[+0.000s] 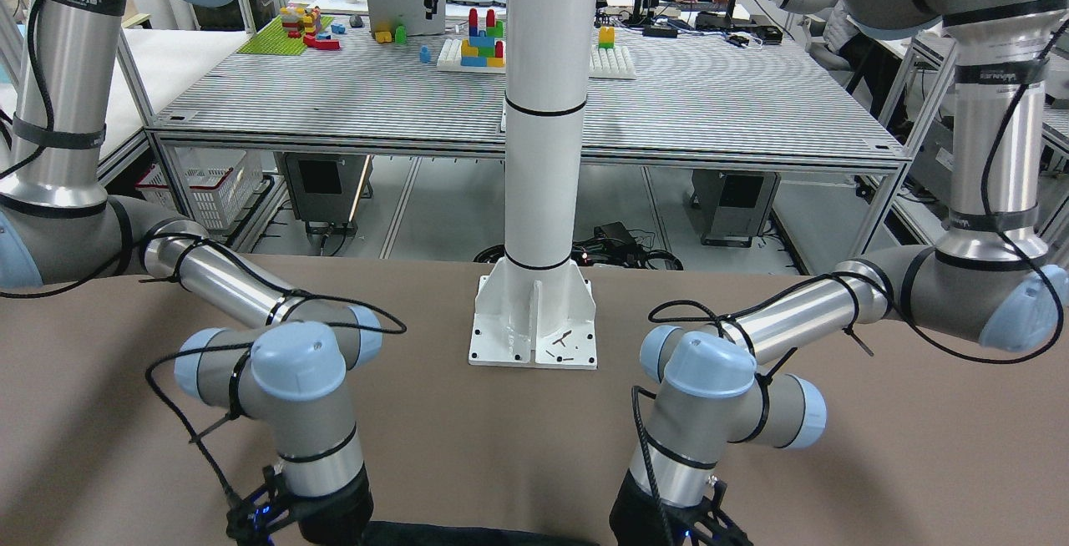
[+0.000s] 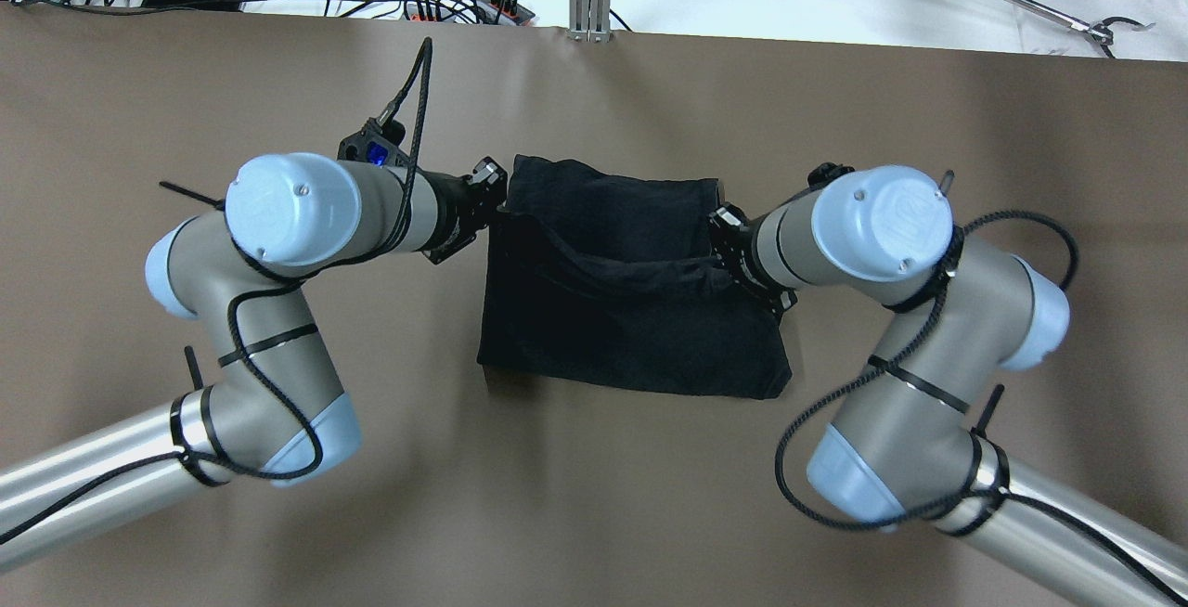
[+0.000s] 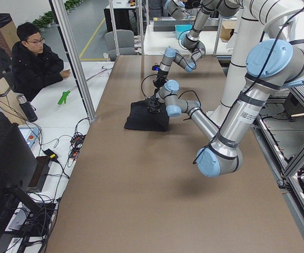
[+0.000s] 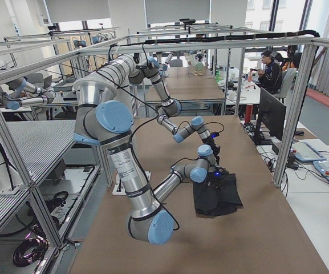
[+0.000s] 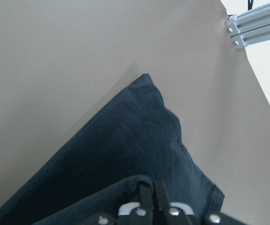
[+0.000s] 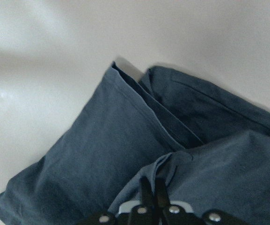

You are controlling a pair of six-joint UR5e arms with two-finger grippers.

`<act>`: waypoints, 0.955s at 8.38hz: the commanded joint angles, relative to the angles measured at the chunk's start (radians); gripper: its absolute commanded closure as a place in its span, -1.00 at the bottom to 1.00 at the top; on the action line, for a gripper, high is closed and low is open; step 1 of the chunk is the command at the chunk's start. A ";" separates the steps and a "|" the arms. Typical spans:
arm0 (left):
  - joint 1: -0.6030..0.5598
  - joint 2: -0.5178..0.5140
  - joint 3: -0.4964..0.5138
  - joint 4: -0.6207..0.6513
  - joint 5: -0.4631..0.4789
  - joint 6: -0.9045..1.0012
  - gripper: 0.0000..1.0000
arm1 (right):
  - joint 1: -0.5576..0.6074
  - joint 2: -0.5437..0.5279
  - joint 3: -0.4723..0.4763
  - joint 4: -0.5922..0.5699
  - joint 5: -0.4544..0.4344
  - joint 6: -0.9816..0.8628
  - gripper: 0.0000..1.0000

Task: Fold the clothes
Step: 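Lift the near end with both grippers and fold it away from the robot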

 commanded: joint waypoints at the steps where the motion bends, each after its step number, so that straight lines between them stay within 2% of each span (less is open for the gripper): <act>1: -0.044 -0.229 0.503 -0.217 0.063 0.092 -0.88 | 0.078 0.168 -0.394 0.224 0.030 -0.233 -0.89; 2: -0.070 -0.250 0.566 -0.262 0.069 0.144 -0.89 | 0.118 0.207 -0.437 0.226 0.042 -0.283 -0.90; 4: -0.091 -0.250 0.567 -0.263 0.068 0.149 -0.89 | 0.126 0.206 -0.435 0.227 0.065 -0.291 -0.90; 6: -0.117 -0.250 0.528 -0.252 0.050 0.169 -0.89 | 0.153 0.179 -0.430 0.232 0.065 -0.393 -0.90; 7: -0.155 -0.244 0.495 -0.214 -0.031 0.244 -0.89 | 0.167 0.168 -0.428 0.232 0.065 -0.466 -0.90; 8: -0.194 -0.201 0.411 -0.103 -0.071 0.406 -0.89 | 0.207 0.125 -0.392 0.231 0.067 -0.607 -0.90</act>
